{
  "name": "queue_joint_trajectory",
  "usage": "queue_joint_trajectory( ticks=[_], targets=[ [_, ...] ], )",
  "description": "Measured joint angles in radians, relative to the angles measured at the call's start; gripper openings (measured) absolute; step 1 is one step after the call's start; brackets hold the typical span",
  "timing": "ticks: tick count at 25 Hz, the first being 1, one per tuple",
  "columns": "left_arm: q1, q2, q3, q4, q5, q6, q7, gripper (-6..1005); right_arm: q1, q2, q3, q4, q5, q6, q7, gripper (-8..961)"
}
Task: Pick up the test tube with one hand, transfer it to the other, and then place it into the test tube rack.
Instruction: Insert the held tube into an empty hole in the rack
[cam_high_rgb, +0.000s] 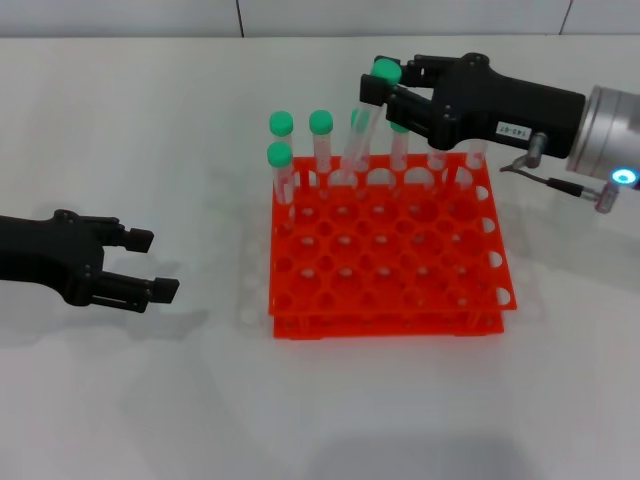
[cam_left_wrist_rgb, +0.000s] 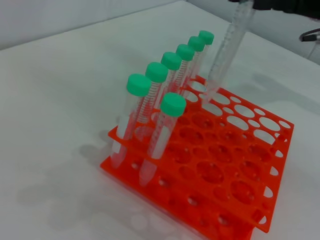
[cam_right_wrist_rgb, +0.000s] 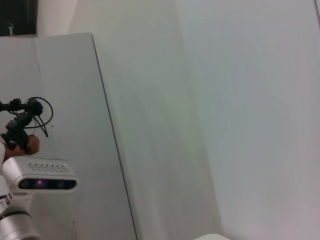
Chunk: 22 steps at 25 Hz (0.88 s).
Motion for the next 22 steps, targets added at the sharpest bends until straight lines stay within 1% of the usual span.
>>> queue_joint_trajectory(
  ticks=[1,7,11,17,22],
  targets=[
    [0.001,0.0,0.0,0.0,0.0,0.0,0.003,870,0.0,0.0,-0.026,0.0,0.027,0.027,-0.02,265],
    [0.002,0.0,-0.001,-0.001,0.002,0.0,0.014,871,0.0,0.001,-0.084,0.011,0.089,0.067,-0.067,265],
    [0.001,-0.001,-0.004,-0.003,0.002,0.0,0.022,871,0.001,0.001,-0.099,0.019,0.11,0.071,-0.081,265],
    [0.0,-0.009,-0.005,-0.003,0.002,-0.005,0.028,871,0.002,0.001,-0.123,0.033,0.141,0.077,-0.097,265],
    [-0.004,-0.013,-0.006,-0.003,0.0,-0.006,0.028,871,0.017,0.001,-0.155,0.07,0.186,0.091,-0.121,265]
  ],
)
